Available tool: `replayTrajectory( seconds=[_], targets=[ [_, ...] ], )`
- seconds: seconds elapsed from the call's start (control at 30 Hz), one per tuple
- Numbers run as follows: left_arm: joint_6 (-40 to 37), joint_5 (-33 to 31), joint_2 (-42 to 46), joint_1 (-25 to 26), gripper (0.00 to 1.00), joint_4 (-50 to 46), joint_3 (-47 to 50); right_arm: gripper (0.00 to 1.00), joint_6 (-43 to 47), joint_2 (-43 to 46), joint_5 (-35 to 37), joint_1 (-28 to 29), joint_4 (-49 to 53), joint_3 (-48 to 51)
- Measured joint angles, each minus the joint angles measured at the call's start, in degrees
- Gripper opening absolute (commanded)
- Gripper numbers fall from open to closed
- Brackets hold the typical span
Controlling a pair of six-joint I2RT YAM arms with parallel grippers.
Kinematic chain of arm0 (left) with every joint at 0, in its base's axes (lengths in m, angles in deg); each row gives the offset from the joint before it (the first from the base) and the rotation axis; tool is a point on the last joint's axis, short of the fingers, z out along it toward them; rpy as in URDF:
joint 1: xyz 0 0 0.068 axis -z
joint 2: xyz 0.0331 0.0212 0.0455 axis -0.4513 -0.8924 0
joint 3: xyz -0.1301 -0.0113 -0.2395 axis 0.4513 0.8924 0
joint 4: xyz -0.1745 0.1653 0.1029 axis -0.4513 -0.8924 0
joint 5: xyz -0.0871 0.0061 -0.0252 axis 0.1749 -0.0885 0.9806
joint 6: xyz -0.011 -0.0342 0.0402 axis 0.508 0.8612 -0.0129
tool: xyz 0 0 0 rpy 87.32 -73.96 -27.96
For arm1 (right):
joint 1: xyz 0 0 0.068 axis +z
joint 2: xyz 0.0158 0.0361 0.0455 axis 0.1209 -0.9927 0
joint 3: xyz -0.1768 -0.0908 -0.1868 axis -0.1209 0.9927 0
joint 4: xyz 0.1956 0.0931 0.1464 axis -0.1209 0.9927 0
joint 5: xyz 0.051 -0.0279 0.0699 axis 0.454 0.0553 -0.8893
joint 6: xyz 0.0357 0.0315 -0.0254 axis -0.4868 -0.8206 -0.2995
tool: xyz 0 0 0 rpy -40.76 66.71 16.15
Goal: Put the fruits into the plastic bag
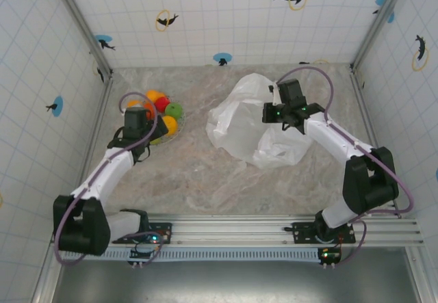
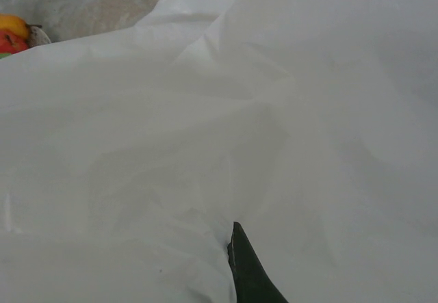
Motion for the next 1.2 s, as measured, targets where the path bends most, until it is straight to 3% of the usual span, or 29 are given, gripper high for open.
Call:
replayTrajectory(
  seconds=[0.2, 1.2],
  targets=[
    [-0.48, 0.26, -6.12, -2.25, 0.98, -3.23, -1.66, 0.00, 1.90, -0.09, 0.52, 0.04, 2.38, 0.00],
    [-4.00, 2.49, -16.46, -4.11, 0.87, -4.83, -5.73, 0.00, 2.73, -0.09, -2.49, -0.72, 0.00, 1.77]
  ],
)
